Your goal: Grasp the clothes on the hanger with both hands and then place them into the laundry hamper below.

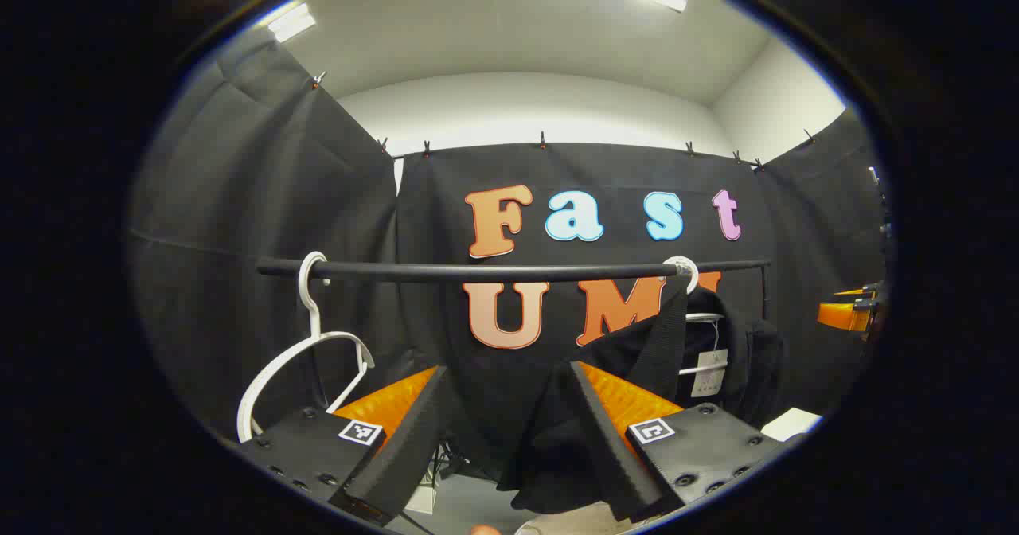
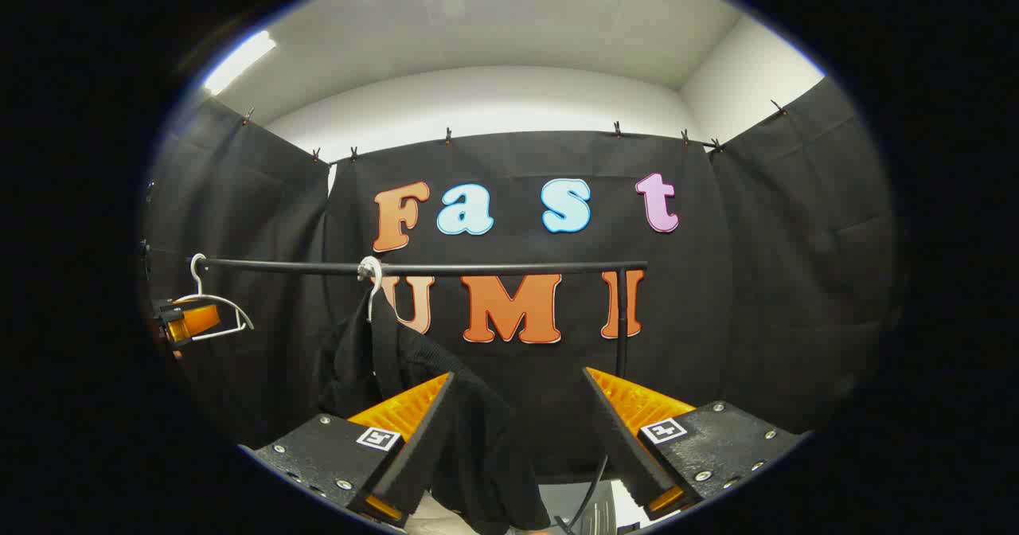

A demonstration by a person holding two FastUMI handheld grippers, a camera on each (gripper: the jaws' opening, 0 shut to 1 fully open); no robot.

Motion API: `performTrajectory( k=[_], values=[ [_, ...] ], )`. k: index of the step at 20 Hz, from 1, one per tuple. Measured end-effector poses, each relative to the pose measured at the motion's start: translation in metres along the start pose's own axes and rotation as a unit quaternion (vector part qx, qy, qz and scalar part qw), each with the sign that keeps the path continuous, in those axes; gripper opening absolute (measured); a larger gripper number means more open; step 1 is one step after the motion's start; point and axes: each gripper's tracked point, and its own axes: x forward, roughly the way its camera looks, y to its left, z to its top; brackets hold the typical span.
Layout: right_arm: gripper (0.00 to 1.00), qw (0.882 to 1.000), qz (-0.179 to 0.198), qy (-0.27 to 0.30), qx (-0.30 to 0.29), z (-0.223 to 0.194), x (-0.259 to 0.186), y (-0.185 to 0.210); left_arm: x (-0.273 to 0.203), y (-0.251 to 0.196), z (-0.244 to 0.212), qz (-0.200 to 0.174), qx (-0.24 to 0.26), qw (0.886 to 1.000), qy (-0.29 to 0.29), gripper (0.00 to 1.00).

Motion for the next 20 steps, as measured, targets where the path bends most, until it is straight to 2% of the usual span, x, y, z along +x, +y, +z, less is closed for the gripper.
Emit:
performTrajectory(
  k=[1, 2, 4, 6, 10, 11, 13, 15, 16, 20],
  values=[
    [0.94, 1.000, -0.002, 0.001, 0.000, 0.001, 0.000, 0.001, -0.001, 0.001, 0.000, -0.002, -0.001, 1.000, 0.000, 0.93],
    [0.94, 1.000, -0.003, 0.000, 0.000, 0.003, -0.001, 0.002, -0.003, 0.003, -0.002, -0.002, -0.003, 1.000, 0.001, 0.96],
    [0.94, 1.000, -0.001, -0.006, -0.001, 0.010, -0.004, 0.009, -0.005, 0.007, -0.004, 0.000, -0.006, 1.000, 0.003, 0.93],
    [0.94, 1.000, 0.004, -0.012, -0.003, 0.013, -0.008, 0.017, -0.006, 0.012, -0.006, 0.000, -0.009, 1.000, 0.004, 0.96],
    [0.94, 1.000, 0.011, -0.011, -0.009, 0.007, -0.007, 0.023, -0.001, 0.017, -0.009, 0.009, -0.012, 1.000, 0.000, 0.93],
    [0.94, 1.000, 0.015, -0.010, -0.009, 0.004, -0.004, 0.025, 0.003, 0.016, -0.010, 0.010, -0.011, 1.000, -0.002, 0.96],
    [0.94, 1.000, 0.019, -0.013, -0.006, -0.003, 0.005, 0.028, 0.013, 0.014, -0.015, 0.012, -0.003, 1.000, -0.011, 0.96],
    [0.94, 0.999, 0.032, -0.015, -0.013, -0.015, 0.019, 0.031, 0.027, 0.018, -0.020, 0.037, -0.006, 0.999, -0.033, 0.96],
    [0.94, 0.999, 0.035, -0.021, -0.023, -0.018, 0.027, 0.031, 0.034, 0.019, -0.024, 0.044, -0.006, 0.998, -0.039, 0.93],
    [0.94, 0.999, 0.004, -0.020, -0.034, -0.011, 0.062, 0.020, 0.066, 0.026, -0.002, 0.060, 0.023, 0.997, -0.051, 0.96]
  ],
)
